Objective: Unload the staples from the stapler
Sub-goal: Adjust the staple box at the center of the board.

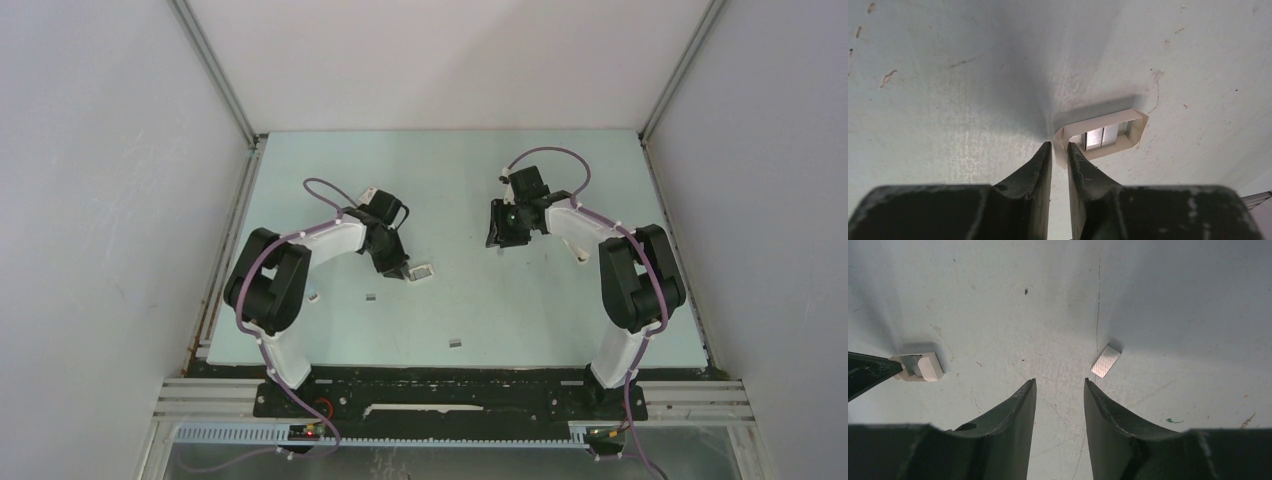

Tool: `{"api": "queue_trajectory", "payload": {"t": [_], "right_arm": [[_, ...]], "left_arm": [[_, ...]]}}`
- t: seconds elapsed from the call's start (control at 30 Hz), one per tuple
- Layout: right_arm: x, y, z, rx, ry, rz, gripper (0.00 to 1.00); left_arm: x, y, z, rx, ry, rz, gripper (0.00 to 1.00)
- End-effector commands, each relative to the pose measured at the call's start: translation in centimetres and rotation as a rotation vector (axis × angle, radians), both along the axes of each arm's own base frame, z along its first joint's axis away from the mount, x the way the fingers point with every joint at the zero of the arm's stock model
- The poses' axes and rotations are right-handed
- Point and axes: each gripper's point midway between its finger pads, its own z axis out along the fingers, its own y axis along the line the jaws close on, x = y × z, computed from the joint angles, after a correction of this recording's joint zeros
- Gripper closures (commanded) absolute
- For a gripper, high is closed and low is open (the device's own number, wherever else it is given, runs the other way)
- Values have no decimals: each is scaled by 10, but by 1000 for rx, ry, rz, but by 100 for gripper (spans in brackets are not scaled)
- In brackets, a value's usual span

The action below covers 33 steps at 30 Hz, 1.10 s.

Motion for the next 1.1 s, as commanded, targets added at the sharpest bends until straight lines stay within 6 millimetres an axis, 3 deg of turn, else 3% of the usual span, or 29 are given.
{"api": "queue_trajectory", "payload": {"t": [0.0, 0.2, 0.33, 0.5, 0.63, 0.87, 1.07], "right_arm": [[8, 2, 4, 17, -24, -5, 51], [9, 1, 4, 16, -25, -6, 52], [10, 1, 5, 17, -28, -9, 52], [10, -1, 5, 18, -26, -13, 51], [10, -2, 5, 20, -26, -16, 51], [11, -3, 6, 22, -27, -21, 52], [12, -4, 6, 23, -26, -24, 51]], "left_arm": [[14, -6, 13, 5, -49, -23, 77], [14, -8, 11, 2, -44, -29, 78], [14, -9, 12, 2, -44, -30, 86], [16, -9, 14, 4, -50, -29, 88], [17, -10, 15, 4, -49, -29, 99], [20, -7, 25, 30, -69, -42, 100], [24, 9, 43, 168, -98, -92, 100]]}}
